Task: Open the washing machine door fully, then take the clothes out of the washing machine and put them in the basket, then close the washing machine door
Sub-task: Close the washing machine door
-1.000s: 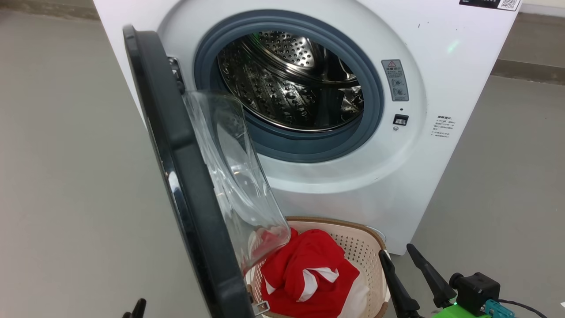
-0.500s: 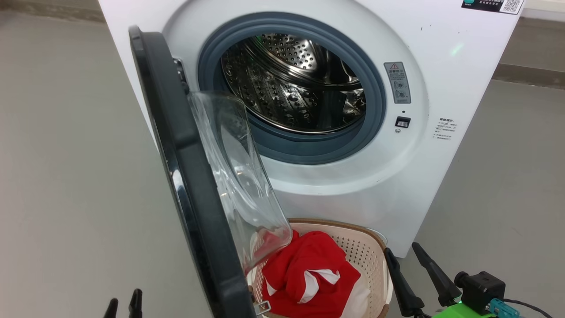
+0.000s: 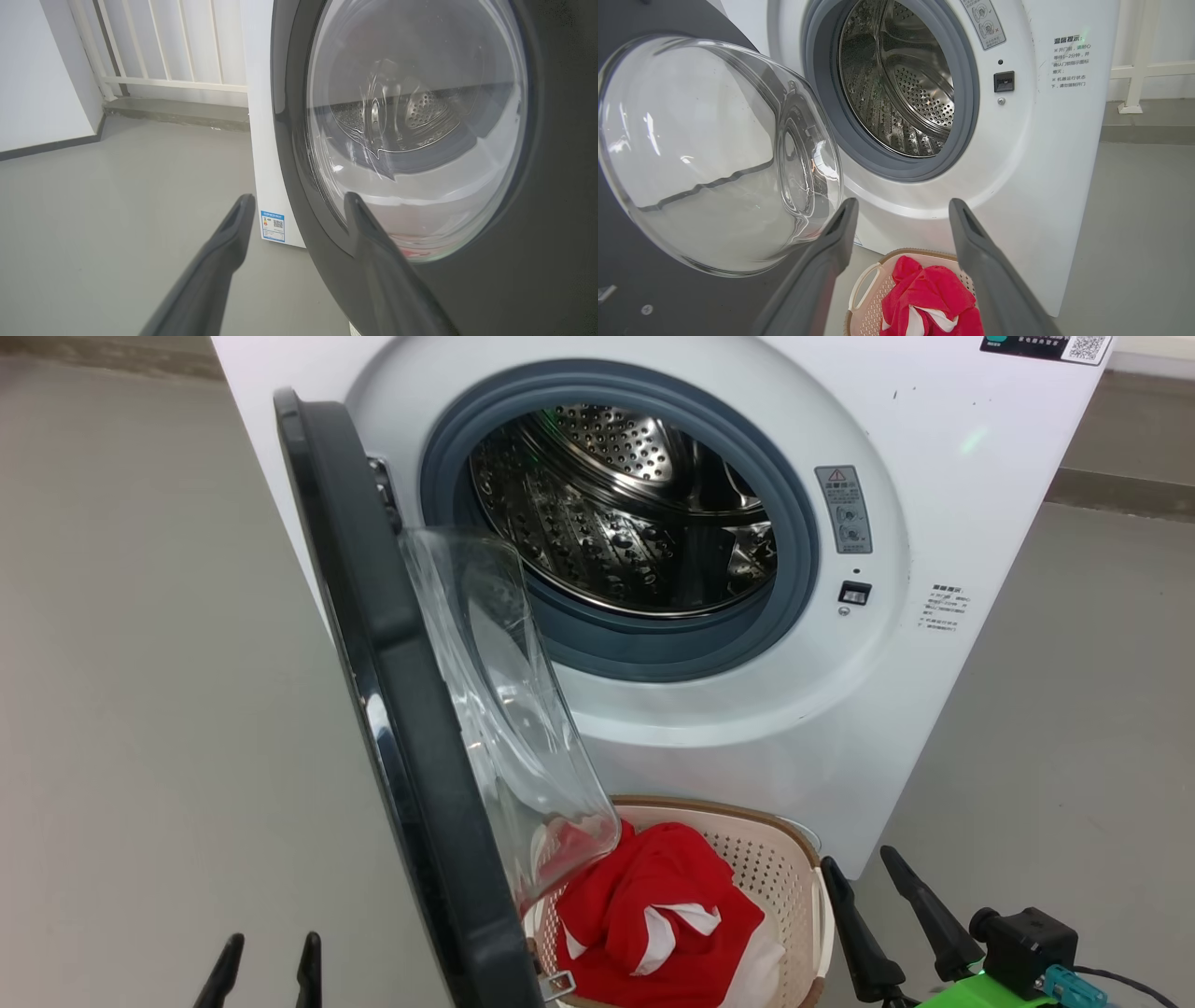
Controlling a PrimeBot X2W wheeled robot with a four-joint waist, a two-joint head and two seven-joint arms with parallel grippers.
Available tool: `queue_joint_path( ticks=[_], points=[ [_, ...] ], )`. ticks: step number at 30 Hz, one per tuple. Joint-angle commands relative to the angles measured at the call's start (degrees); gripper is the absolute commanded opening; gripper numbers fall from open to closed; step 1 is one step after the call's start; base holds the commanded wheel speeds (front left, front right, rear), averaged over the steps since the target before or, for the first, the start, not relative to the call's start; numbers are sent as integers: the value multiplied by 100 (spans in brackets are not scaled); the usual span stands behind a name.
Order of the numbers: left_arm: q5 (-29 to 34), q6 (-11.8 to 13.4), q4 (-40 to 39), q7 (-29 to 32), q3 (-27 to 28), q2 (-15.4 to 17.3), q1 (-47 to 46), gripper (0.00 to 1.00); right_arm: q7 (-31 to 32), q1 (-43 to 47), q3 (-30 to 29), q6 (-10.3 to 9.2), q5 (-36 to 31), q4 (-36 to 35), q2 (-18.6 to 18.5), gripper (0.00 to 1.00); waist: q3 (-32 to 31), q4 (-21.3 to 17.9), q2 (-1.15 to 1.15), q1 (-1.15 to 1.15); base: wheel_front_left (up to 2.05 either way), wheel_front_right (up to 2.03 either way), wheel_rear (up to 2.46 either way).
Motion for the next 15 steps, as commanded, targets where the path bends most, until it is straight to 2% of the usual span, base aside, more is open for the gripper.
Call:
queue_joint_path(
  ticks=[1, 6, 15],
  points=[
    [198, 7, -244, -69, 247, -12, -53, 100, -37, -93, 70, 36, 38, -152, -79, 100, 9, 0, 0, 0, 0, 0, 0],
    [362, 79, -318, -69, 312, -108, 77, 100, -37, -94, 60, 36, 30, -161, -102, 100, 28, -5, 0, 0, 0, 0, 0],
    [223, 61, -241, -70, 277, -133, 39, 100, -37, -144, 11, 36, 10, -158, -123, 100, 102, -15, 0, 0, 0, 0, 0]
  ],
)
